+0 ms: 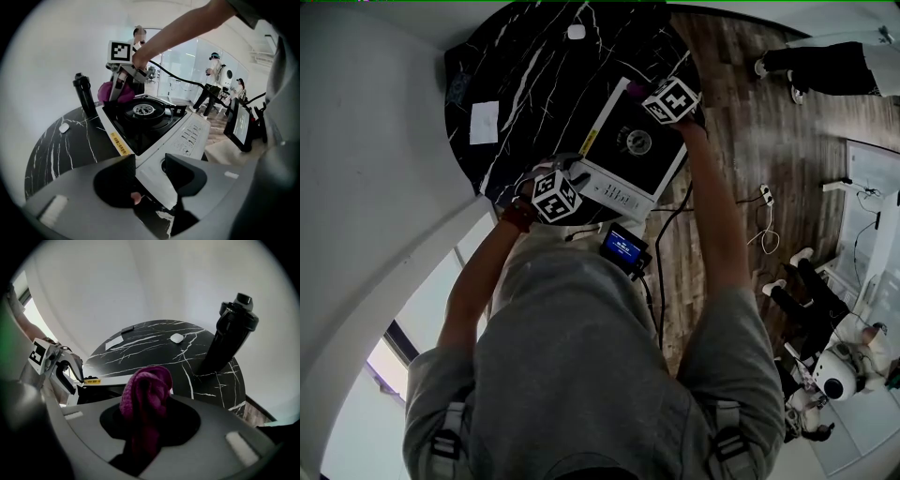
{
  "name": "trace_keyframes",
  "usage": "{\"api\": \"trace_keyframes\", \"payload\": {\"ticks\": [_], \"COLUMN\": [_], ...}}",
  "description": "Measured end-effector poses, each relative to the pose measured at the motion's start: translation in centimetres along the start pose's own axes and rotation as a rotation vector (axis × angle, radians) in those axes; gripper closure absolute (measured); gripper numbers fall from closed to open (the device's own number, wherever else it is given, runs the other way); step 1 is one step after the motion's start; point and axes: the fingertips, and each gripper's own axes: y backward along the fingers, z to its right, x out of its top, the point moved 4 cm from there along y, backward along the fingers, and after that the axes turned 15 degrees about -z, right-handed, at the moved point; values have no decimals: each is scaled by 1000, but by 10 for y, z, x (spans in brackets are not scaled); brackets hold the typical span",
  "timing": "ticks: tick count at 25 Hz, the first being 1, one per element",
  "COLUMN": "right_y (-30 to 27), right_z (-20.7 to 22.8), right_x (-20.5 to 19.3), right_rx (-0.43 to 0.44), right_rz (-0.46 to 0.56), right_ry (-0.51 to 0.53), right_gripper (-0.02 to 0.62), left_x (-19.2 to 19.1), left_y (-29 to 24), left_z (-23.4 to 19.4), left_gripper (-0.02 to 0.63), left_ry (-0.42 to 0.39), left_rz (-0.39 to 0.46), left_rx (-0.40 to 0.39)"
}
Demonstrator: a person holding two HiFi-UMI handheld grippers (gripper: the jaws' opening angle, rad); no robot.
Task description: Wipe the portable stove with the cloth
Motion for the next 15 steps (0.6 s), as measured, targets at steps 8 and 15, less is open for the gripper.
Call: {"api": "trace_keyframes", "payload": {"ticks": [8, 15], "right_y": [8, 90], "right_z": [-3, -58], "right_x": [-3, -43], "right_rx": [-14, -120], "right_rz": [113, 455], "right_ry": [-95, -100], "right_gripper": [471, 471], "left_x": [-1, -5], "left_y": [2, 3], "left_z": [2, 4], "left_gripper": [408, 379], "left_ry": [8, 3], "left_rz": [8, 78], "left_rx": [0, 1]}}
